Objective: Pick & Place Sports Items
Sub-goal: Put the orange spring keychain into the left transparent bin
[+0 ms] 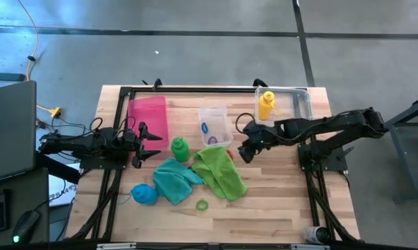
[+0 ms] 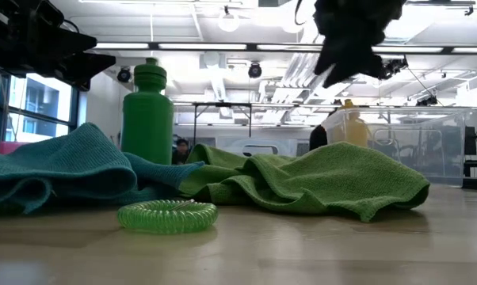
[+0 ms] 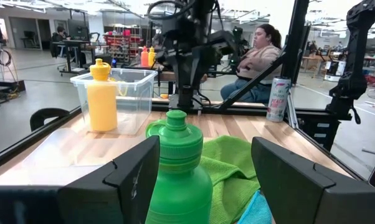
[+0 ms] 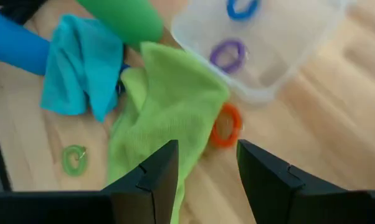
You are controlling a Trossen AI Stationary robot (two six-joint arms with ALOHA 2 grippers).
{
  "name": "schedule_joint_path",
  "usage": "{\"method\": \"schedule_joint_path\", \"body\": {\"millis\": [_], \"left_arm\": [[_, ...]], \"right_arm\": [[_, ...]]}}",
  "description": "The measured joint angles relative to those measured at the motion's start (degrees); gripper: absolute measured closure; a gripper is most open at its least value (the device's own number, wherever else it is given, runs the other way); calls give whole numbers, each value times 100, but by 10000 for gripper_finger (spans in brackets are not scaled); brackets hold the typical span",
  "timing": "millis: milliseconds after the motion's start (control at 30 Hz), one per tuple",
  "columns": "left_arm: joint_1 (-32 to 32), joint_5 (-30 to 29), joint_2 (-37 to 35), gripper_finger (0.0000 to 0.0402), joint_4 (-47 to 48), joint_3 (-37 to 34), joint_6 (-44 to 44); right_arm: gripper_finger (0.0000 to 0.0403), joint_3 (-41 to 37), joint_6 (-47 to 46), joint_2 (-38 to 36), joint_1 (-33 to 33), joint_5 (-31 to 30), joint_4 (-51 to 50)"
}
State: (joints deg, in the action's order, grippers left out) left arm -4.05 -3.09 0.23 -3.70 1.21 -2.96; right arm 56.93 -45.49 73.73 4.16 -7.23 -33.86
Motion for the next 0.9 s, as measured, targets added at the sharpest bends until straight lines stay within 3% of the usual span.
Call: {"method": "schedule_joint_path", "body": {"millis": [200,400,667,900], "left_arm": [[1,0,0,152,0,0,0],[0,0,0,152,0,0,0],[0,-1,0,152,-26,0,0],[1,0,1,152,-28,0,0]], "right_arm": [[253,0,-753,66,148,298,-31],[253,0,-902,111,152,100,-155],[253,-9,-893,871,199,467,-27],[253,-2,-1043,1469,269,434,173]]}}
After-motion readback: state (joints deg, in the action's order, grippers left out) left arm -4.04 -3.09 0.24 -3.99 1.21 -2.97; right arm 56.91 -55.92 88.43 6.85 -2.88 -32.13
